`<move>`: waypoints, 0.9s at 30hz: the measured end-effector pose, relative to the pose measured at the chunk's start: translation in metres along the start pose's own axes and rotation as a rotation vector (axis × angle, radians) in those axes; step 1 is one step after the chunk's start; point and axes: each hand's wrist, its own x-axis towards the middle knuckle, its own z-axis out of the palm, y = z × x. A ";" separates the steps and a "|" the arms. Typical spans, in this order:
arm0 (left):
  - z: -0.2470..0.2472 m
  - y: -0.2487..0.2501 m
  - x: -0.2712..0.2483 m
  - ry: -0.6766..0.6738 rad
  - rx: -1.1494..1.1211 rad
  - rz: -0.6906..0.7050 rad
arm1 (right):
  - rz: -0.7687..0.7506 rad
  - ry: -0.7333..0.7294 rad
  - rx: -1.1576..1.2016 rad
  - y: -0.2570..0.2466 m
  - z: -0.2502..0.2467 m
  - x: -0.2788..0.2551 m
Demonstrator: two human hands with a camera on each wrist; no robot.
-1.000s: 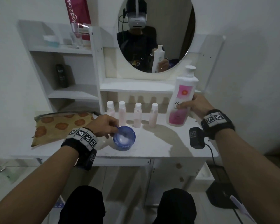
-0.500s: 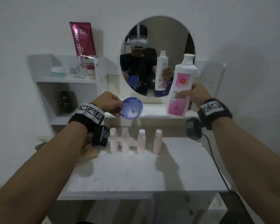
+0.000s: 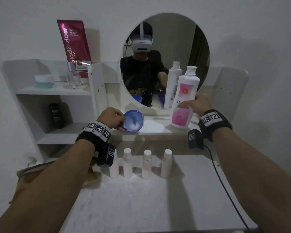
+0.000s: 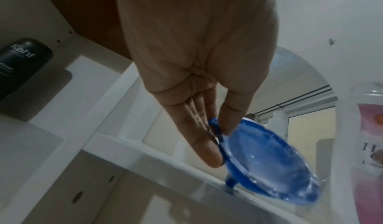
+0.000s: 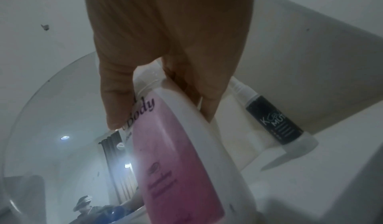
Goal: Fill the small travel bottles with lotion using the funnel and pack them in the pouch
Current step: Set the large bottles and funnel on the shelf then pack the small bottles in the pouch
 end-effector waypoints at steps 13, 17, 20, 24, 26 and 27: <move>0.004 -0.003 0.023 -0.173 0.200 0.077 | 0.017 -0.033 0.053 0.015 0.008 0.017; 0.007 0.002 0.035 -0.197 0.241 0.059 | 0.024 -0.031 0.071 0.016 0.009 0.020; 0.010 0.006 0.043 -0.189 0.270 0.079 | 0.029 -0.030 0.075 0.017 0.010 0.024; 0.009 0.004 0.050 -0.176 0.282 0.083 | 0.045 -0.025 0.083 0.019 0.011 0.029; 0.006 0.001 0.054 -0.151 0.285 0.082 | 0.044 -0.019 0.093 0.021 0.012 0.031; 0.005 0.001 0.054 -0.128 0.277 0.087 | 0.041 -0.011 0.102 0.022 0.012 0.031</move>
